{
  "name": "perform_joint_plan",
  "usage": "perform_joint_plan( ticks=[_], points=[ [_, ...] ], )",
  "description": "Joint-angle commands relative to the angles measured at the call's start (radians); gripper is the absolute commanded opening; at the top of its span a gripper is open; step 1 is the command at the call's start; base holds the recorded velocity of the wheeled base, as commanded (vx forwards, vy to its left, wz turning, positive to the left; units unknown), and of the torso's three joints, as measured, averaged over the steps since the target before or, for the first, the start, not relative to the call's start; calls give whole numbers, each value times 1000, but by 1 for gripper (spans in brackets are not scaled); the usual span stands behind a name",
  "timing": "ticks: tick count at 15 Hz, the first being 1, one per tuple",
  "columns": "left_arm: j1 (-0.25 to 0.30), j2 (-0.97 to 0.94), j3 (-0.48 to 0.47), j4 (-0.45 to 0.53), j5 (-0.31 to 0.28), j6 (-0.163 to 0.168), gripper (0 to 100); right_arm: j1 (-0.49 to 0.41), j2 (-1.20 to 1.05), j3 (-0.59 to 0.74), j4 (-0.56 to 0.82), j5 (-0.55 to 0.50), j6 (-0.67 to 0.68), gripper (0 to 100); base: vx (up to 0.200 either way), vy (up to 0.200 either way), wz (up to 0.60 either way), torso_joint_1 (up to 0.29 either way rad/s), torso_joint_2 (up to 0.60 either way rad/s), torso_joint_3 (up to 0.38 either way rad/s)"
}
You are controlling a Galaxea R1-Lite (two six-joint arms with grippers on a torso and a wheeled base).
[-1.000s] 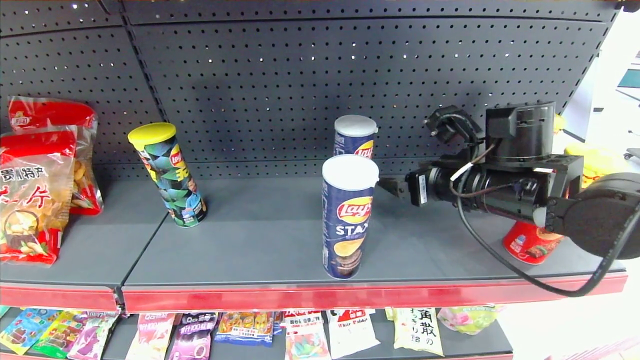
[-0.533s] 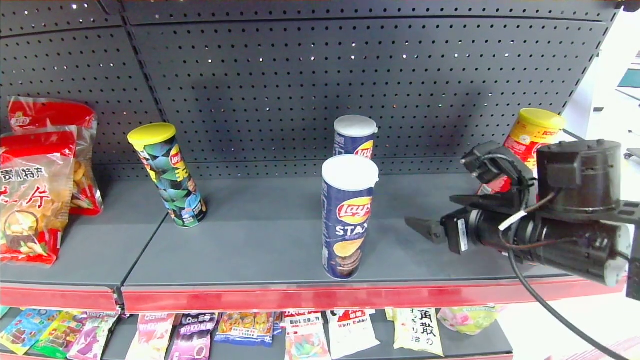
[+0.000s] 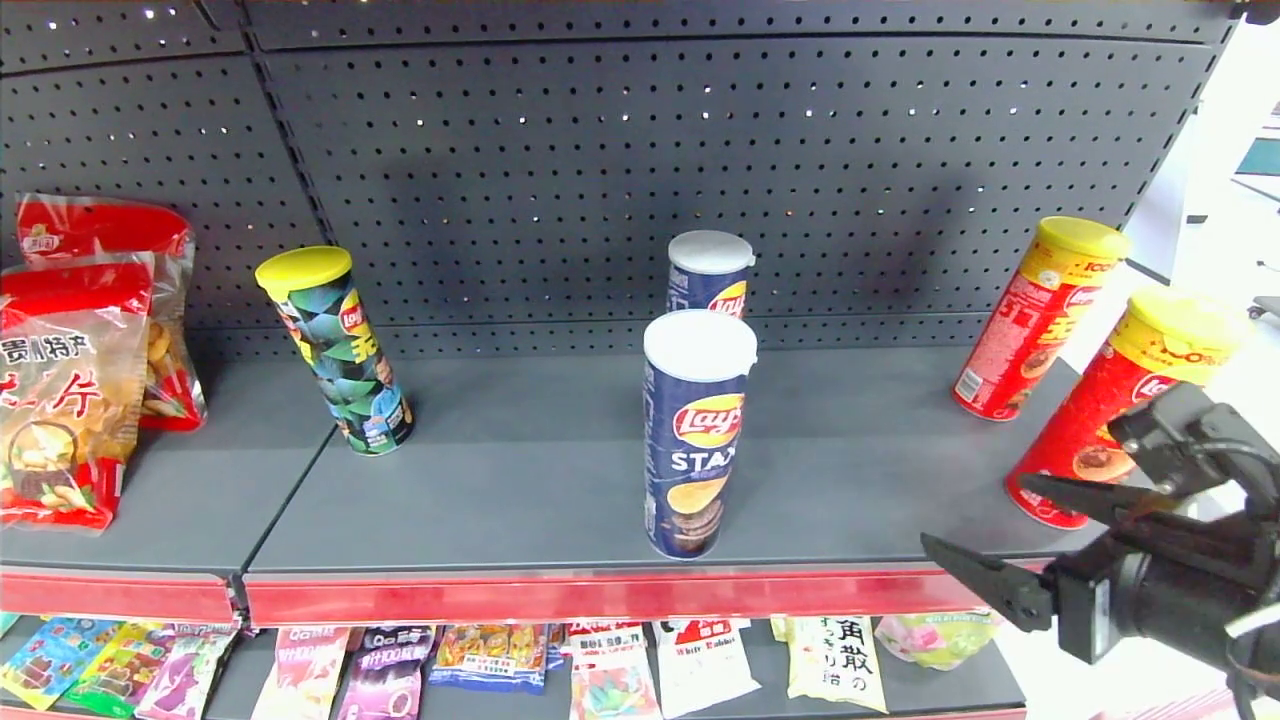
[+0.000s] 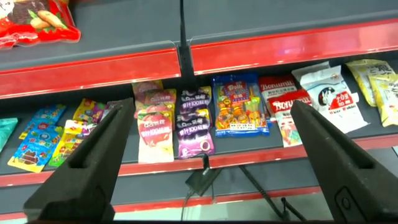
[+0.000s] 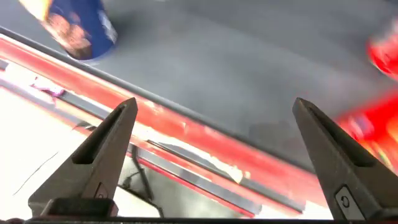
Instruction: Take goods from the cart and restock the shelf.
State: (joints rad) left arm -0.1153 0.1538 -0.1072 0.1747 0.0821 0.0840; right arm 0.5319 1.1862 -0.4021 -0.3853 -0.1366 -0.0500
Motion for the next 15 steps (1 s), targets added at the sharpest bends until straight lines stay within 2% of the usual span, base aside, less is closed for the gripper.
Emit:
perform_joint_plan(
  ticks=[1,4,7,8,9,11,15],
  points=[
    [-3,13,0,0,-1,0,100,-82,-138,71,5,-44,-2,100,0,0,0,0,0,0],
    [-66,26,0,0,-18,-3,100,-285,-204,109,8,-133,-4,100,0,0,0,0,0,0],
    [-133,46,0,2,-16,-38,100,-458,-315,187,11,-133,-64,100,0,0,0,0,0,0],
    [-135,46,0,2,-18,-38,100,-464,-319,192,11,-133,-70,100,0,0,0,0,0,0],
    [-147,49,0,3,-28,-52,100,-530,-402,213,77,-121,-114,100,0,0,0,0,0,0],
    [-153,52,1,3,-47,-66,100,-533,-516,198,223,-115,-116,100,0,0,0,0,0,0],
    [-153,72,-12,-1,-73,-69,100,-532,-646,207,279,-95,-111,100,0,0,0,0,0,0]
  ],
)
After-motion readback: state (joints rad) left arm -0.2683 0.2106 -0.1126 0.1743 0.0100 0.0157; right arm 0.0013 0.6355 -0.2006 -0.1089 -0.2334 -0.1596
